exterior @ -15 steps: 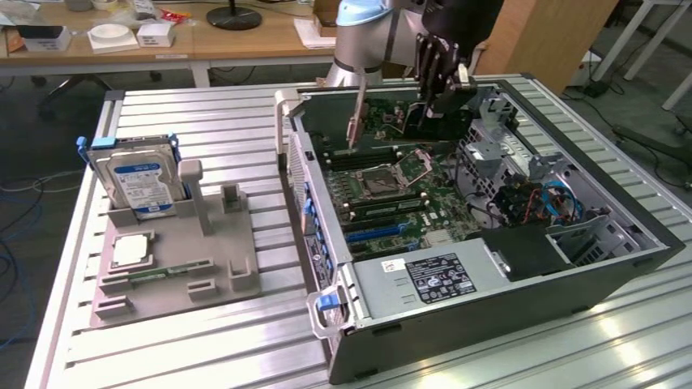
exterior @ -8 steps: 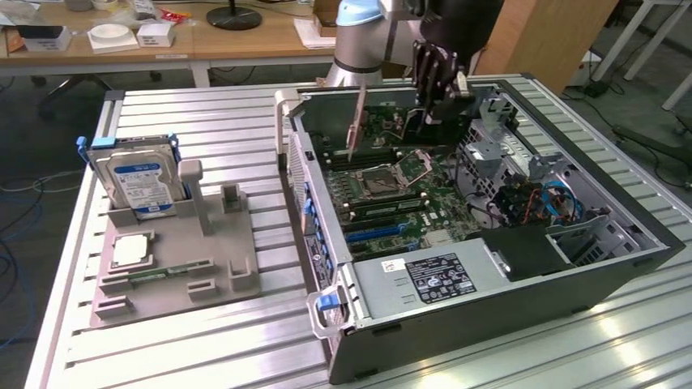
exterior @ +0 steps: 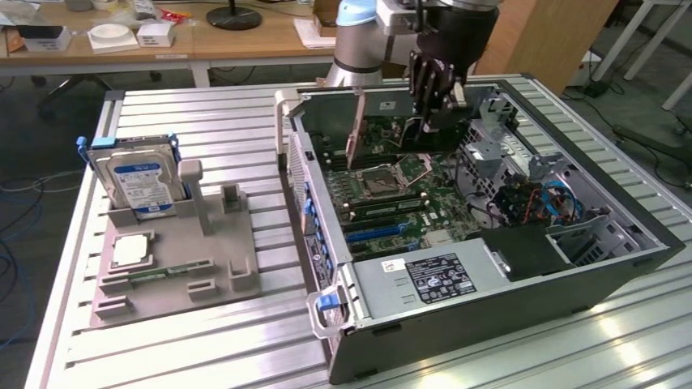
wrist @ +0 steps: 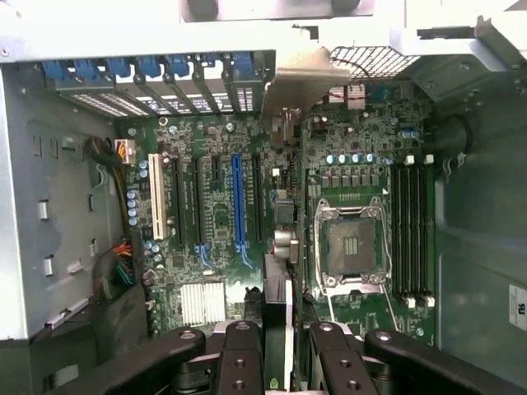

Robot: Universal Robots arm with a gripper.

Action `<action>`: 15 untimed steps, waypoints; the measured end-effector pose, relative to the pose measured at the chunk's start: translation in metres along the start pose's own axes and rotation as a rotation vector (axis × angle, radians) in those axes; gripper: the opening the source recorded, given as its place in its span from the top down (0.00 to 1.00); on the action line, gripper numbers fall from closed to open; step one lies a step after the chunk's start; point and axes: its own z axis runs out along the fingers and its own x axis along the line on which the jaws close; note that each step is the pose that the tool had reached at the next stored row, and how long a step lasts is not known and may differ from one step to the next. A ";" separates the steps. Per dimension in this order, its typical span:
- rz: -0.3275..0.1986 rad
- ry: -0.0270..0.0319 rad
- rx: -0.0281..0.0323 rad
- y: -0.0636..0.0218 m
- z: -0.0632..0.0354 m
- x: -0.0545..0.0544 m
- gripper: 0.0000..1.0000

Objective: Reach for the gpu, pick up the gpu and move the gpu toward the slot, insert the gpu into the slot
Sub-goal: 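Insert the gpu into the slot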

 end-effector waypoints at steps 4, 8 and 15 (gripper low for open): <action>-0.005 -0.0014 0.0202 0.0020 0.0037 0.000 0.73; -0.017 -0.0015 0.0201 0.0028 0.0055 0.000 0.73; -0.070 -0.0012 0.0194 0.0027 0.0083 0.002 0.73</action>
